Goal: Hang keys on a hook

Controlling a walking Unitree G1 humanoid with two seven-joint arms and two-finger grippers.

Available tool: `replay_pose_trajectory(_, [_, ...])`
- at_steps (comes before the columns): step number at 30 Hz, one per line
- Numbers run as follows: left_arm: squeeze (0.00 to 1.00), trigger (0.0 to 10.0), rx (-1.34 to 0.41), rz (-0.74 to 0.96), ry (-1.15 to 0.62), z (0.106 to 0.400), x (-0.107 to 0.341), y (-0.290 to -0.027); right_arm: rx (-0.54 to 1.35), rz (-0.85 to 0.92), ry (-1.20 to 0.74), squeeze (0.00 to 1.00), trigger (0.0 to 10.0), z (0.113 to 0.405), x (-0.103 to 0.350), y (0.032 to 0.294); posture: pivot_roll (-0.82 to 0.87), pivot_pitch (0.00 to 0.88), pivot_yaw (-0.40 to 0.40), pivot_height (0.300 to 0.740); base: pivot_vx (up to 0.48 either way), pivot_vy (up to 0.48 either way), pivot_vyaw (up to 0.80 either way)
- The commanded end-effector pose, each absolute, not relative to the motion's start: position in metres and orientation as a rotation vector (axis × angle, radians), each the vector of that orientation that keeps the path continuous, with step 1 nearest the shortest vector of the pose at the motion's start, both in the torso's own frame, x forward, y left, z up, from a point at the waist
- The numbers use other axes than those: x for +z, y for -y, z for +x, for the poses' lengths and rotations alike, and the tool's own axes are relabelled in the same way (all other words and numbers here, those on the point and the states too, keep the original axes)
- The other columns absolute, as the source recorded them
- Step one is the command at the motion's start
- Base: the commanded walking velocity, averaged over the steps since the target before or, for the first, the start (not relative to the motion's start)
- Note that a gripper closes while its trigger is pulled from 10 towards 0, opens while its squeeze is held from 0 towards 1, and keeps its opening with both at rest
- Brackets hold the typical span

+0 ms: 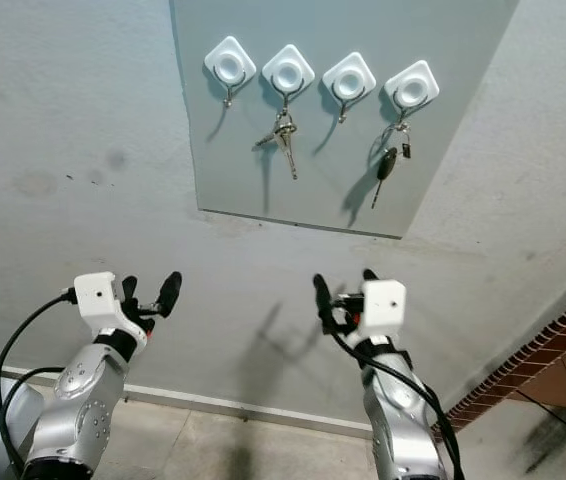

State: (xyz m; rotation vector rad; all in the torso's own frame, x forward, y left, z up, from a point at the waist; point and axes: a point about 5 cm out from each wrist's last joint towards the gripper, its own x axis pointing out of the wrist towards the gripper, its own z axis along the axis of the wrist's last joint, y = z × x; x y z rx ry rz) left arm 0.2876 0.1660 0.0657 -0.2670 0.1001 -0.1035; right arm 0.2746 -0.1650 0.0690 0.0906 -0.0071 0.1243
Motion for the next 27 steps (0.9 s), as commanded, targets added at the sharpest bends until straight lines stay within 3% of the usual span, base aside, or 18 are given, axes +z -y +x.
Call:
replay_pose_trajectory(1, [0.00, 10.0, -0.115, -0.271, -0.069, 0.287, 0.067, -0.169, 0.105, 0.102, 0.009, 0.00, 10.0, 0.270, 0.066, 0.169, -0.04, 0.000, -0.003, 0.740, 0.000, 0.000, 0.00])
replay_pose_trajectory(21, [0.00, 10.0, -0.266, -0.175, -0.010, 0.296, 0.081, -0.163, 0.111, 0.090, 0.054, 0.00, 10.0, 0.275, 0.072, 0.157, -0.06, 0.000, 0.065, 0.740, 0.000, 0.000, 0.00])
replay_pose_trajectory(27, [0.00, 10.0, -0.291, -0.158, 0.001, 0.288, 0.075, -0.159, 0.127, 0.067, 0.047, 0.00, 10.0, 0.270, 0.070, 0.157, -0.05, 0.000, 0.049, 0.740, 0.000, 0.000, 0.00])
